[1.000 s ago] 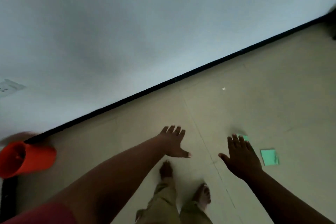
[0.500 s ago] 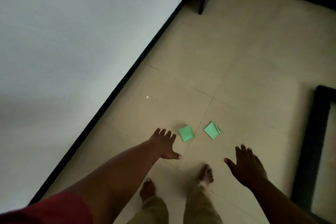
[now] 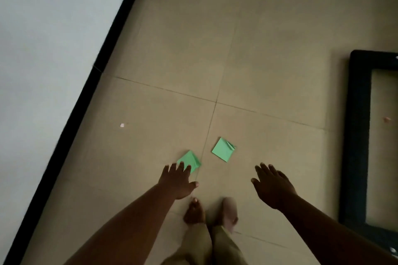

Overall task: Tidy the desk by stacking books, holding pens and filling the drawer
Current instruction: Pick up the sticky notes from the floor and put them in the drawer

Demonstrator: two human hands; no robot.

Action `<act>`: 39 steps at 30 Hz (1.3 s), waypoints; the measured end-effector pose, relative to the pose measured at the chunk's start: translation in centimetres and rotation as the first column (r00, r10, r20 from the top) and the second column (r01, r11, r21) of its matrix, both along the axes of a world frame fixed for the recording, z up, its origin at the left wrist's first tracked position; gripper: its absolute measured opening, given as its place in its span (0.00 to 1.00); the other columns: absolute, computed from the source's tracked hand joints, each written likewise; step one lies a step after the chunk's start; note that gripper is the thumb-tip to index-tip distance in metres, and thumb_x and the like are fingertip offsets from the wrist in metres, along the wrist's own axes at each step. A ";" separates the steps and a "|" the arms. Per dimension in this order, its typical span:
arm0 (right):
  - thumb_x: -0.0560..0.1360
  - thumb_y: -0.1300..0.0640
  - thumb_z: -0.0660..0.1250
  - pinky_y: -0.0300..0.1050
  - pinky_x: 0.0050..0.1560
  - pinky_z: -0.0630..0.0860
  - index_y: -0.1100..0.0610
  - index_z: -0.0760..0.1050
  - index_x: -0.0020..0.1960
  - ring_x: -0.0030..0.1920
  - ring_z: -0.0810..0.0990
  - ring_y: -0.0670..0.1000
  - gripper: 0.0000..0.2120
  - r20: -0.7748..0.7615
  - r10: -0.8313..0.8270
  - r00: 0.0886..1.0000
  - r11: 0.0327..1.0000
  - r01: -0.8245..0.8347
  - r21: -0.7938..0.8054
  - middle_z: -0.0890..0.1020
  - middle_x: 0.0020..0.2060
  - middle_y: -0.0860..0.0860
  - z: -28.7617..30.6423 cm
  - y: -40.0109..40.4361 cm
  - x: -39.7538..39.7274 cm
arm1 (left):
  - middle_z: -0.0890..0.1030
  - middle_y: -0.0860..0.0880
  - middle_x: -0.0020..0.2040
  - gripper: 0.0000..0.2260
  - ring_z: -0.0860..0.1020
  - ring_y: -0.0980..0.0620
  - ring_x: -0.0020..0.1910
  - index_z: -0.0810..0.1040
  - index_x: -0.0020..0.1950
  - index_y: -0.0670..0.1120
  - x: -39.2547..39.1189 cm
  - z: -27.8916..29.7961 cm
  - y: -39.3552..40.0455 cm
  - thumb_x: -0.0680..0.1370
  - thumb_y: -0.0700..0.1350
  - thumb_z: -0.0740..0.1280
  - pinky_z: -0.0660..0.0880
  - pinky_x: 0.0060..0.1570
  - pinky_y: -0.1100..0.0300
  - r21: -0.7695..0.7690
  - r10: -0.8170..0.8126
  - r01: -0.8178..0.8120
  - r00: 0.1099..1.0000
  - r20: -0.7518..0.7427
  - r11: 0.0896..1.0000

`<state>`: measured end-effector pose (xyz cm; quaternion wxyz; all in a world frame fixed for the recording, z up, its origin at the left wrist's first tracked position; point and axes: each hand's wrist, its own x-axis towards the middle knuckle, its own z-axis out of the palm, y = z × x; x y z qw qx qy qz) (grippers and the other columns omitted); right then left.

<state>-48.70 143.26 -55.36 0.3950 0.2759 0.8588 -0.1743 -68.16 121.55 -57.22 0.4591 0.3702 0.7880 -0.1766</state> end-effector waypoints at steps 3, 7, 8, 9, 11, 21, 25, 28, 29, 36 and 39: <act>0.80 0.45 0.50 0.51 0.70 0.60 0.54 0.58 0.73 0.73 0.61 0.56 0.24 -0.003 -0.012 1.000 0.999 0.012 0.037 0.64 0.73 0.53 -5.2 1.7 -1.3 | 0.50 0.44 0.79 0.32 0.51 0.42 0.77 0.52 0.78 0.48 -1.3 -5.4 1.4 0.79 0.63 0.53 0.53 0.73 0.45 0.010 -0.031 0.032 0.999 -0.029 0.999; 0.77 0.48 0.56 0.51 0.58 0.70 0.53 0.68 0.64 0.59 0.74 0.56 0.18 0.009 -0.024 1.000 0.997 0.023 0.077 0.76 0.60 0.54 -12.4 2.9 -4.2 | 0.49 0.43 0.79 0.29 0.51 0.40 0.77 0.58 0.76 0.47 -2.6 -12.2 2.4 0.79 0.58 0.59 0.60 0.70 0.45 0.059 0.111 -0.107 0.991 -0.077 0.993; 0.76 0.49 0.56 0.50 0.57 0.71 0.53 0.69 0.63 0.58 0.75 0.57 0.17 0.013 -0.004 1.000 0.997 0.003 0.079 0.76 0.58 0.54 -14.2 2.9 -4.8 | 0.48 0.42 0.79 0.28 0.51 0.40 0.77 0.59 0.75 0.48 -2.7 -13.7 2.4 0.78 0.57 0.60 0.60 0.70 0.45 0.060 0.142 -0.137 0.987 -0.081 0.989; 0.76 0.50 0.56 0.50 0.57 0.71 0.53 0.69 0.62 0.57 0.75 0.57 0.16 0.010 0.028 1.000 0.996 -0.029 0.081 0.76 0.58 0.54 -16.1 2.9 -5.3 | 0.48 0.42 0.79 0.28 0.51 0.40 0.76 0.59 0.75 0.49 -2.8 -15.3 2.2 0.78 0.55 0.62 0.61 0.69 0.44 0.055 0.159 -0.155 0.984 -0.077 0.986; 0.76 0.51 0.57 0.50 0.57 0.71 0.54 0.70 0.62 0.57 0.74 0.57 0.16 -0.003 0.077 0.997 0.993 -0.076 0.086 0.75 0.57 0.54 -19.2 2.8 -6.4 | 0.47 0.43 0.78 0.25 0.51 0.40 0.76 0.61 0.74 0.52 -2.9 -18.1 1.7 0.78 0.50 0.64 0.63 0.68 0.44 0.048 0.137 -0.134 0.989 -0.063 0.990; 0.71 0.47 0.70 0.54 0.52 0.72 0.58 0.60 0.68 0.56 0.75 0.63 0.33 -0.061 -0.001 0.998 0.996 0.006 0.084 0.71 0.60 0.58 -29.0 2.0 -10.3 | 0.47 0.44 0.79 0.19 0.45 0.38 0.77 0.71 0.68 0.56 -2.2 -27.6 0.0 0.78 0.43 0.64 0.60 0.70 0.44 -0.007 0.219 -0.219 0.976 -0.011 0.976; 0.68 0.46 0.73 0.58 0.55 0.72 0.58 0.51 0.73 0.62 0.70 0.65 0.44 -0.052 -0.103 0.993 0.990 0.108 0.096 0.65 0.67 0.60 -32.0 1.9 -10.8 | 0.52 0.45 0.78 0.17 0.49 0.40 0.76 0.73 0.66 0.52 -2.0 -30.0 0.3 0.77 0.40 0.63 0.62 0.69 0.44 0.037 0.377 -0.375 0.925 -0.058 0.926; 0.67 0.47 0.74 0.59 0.59 0.71 0.57 0.44 0.76 0.66 0.66 0.65 0.50 -0.050 -0.133 0.990 0.988 0.137 0.076 0.58 0.72 0.60 -33.7 1.9 -11.0 | 0.55 0.45 0.74 0.21 0.59 0.41 0.71 0.70 0.65 0.48 -1.1 -31.6 0.4 0.74 0.43 0.70 0.69 0.61 0.45 0.073 0.435 -0.430 0.895 -0.095 0.900; 0.67 0.50 0.75 0.59 0.59 0.71 0.57 0.45 0.76 0.66 0.66 0.65 0.50 -0.064 -0.147 0.987 0.985 0.152 0.077 0.58 0.71 0.60 -34.1 1.8 -11.2 | 0.56 0.44 0.73 0.24 0.61 0.41 0.68 0.68 0.65 0.47 -0.8 -32.0 0.5 0.72 0.45 0.72 0.71 0.59 0.45 0.083 0.427 -0.419 0.896 -0.124 0.904; 0.65 0.48 0.75 0.56 0.57 0.68 0.59 0.59 0.67 0.60 0.71 0.62 0.39 -0.028 -0.172 0.985 0.979 0.174 0.110 0.73 0.59 0.59 -34.3 2.4 -11.4 | 0.68 0.41 0.62 0.41 0.70 0.42 0.60 0.57 0.71 0.45 -0.7 -33.0 1.4 0.66 0.49 0.78 0.73 0.49 0.49 0.120 0.337 -0.316 0.898 -0.282 0.941; 0.67 0.48 0.73 0.54 0.57 0.67 0.58 0.65 0.63 0.60 0.71 0.61 0.30 -0.027 -0.247 0.969 0.962 0.248 0.115 0.74 0.58 0.58 -33.8 2.9 -11.2 | 0.70 0.42 0.61 0.46 0.68 0.42 0.61 0.55 0.71 0.46 -1.5 -32.8 1.7 0.63 0.55 0.79 0.70 0.53 0.50 0.058 0.343 -0.341 0.899 -0.271 0.938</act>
